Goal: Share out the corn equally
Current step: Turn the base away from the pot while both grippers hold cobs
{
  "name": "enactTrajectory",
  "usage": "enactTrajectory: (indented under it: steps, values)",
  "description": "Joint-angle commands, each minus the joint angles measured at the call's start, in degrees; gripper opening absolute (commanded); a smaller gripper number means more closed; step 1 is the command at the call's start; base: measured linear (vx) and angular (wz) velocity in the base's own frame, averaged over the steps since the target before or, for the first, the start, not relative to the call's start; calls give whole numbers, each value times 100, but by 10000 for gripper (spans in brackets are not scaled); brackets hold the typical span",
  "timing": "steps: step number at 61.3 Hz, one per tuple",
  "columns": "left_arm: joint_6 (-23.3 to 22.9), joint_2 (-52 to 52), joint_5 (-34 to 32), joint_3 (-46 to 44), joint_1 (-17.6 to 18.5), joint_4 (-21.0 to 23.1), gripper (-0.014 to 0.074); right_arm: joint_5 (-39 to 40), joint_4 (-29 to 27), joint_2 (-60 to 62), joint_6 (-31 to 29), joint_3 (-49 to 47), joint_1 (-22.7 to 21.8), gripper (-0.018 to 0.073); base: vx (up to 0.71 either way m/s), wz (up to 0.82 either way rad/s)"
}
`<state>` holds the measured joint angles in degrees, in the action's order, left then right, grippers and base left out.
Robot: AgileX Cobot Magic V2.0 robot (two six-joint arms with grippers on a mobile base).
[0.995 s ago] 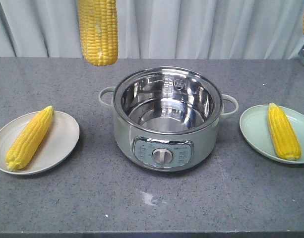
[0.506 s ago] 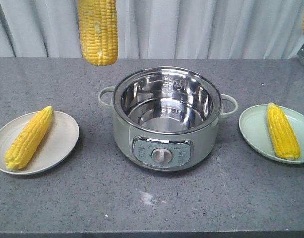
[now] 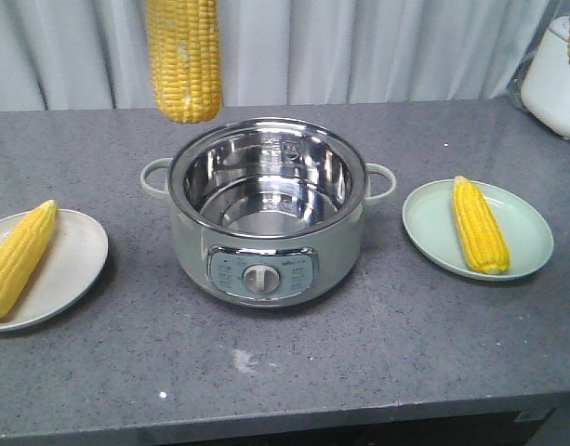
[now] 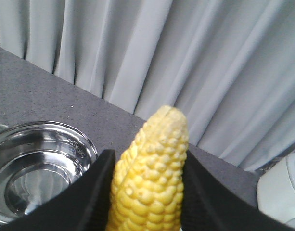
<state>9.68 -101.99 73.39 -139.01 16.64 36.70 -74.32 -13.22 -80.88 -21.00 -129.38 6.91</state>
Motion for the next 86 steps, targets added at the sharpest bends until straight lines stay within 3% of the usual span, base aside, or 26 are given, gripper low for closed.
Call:
enactTrajectory:
  steps: [1,86]
  values:
    - [-21,247,-164,-152,7,215,-6,110,-24,86,-32,-90,-20,-4,-5,-21]
    - [-17,247,-164,-152,7,215,-6,110,-24,86,-32,-90,-20,-4,-1,-30]
